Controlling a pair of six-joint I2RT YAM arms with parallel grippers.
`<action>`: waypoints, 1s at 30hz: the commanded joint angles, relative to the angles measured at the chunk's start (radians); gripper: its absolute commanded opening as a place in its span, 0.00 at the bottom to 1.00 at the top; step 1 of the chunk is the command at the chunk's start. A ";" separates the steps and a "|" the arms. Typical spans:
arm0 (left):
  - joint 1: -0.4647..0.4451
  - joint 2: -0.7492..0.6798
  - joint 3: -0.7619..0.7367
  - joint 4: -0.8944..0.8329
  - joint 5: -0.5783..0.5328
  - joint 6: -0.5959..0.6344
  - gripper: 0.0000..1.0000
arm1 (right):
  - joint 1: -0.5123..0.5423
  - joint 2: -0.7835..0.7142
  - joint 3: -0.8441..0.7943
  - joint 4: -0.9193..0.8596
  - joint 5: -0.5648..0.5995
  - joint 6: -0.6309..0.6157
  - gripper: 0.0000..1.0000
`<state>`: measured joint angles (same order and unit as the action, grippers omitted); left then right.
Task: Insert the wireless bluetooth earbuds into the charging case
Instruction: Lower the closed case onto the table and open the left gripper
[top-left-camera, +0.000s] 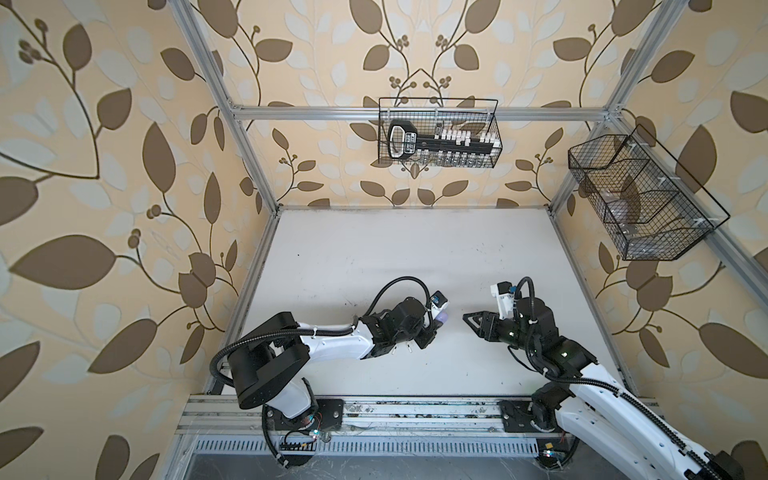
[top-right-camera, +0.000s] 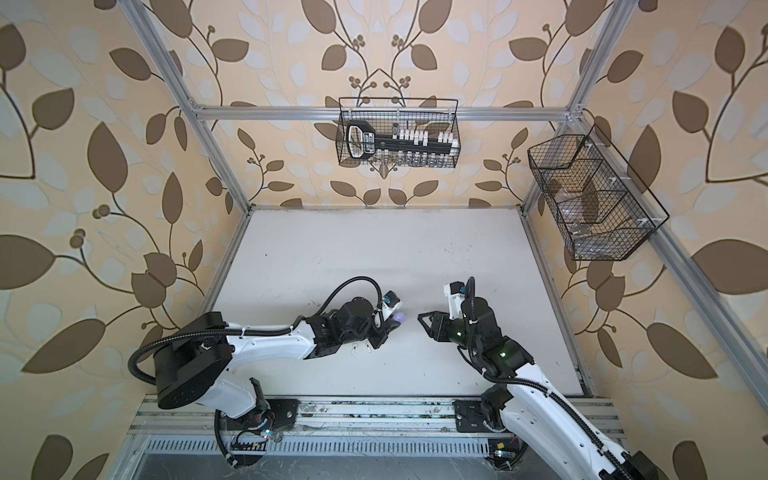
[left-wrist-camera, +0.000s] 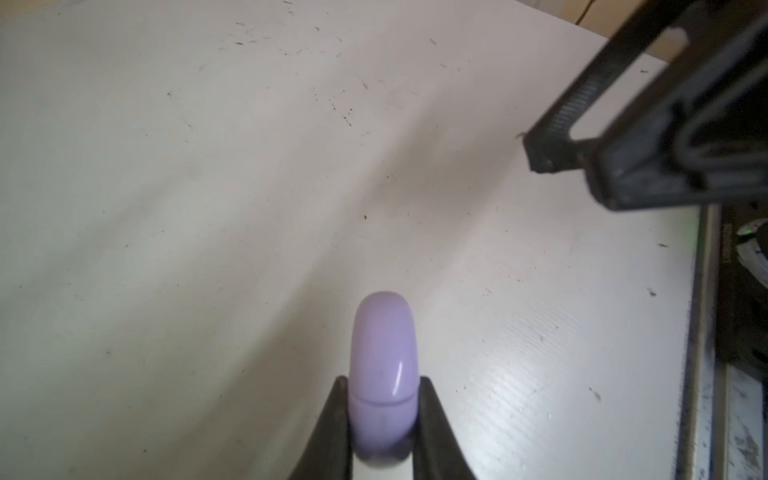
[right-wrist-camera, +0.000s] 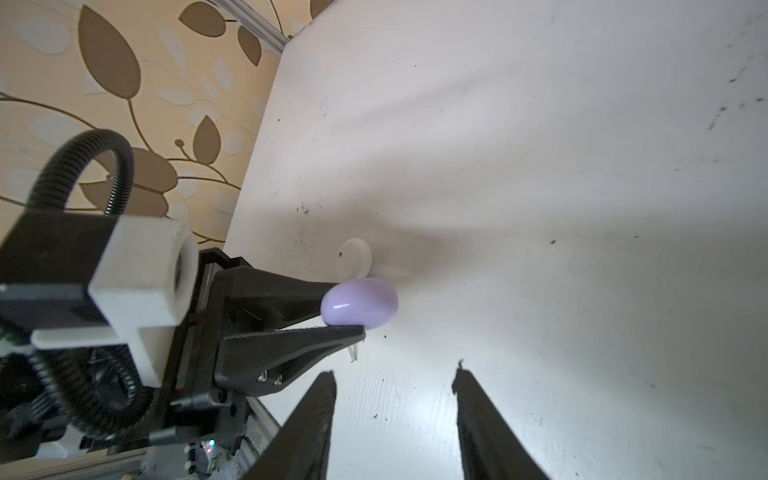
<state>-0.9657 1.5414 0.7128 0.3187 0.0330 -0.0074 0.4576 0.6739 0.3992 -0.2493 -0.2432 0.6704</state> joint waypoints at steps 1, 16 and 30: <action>0.021 0.046 0.083 0.025 0.037 -0.028 0.02 | -0.002 -0.032 -0.025 -0.083 0.125 -0.040 0.48; 0.123 0.377 0.406 -0.001 0.206 -0.154 0.11 | -0.004 -0.095 -0.037 -0.116 0.186 -0.032 0.48; 0.154 0.522 0.557 -0.091 0.258 -0.161 0.31 | -0.009 -0.149 -0.049 -0.155 0.193 -0.029 0.48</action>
<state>-0.8227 2.0586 1.2316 0.2409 0.2573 -0.1616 0.4511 0.5354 0.3668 -0.3798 -0.0658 0.6430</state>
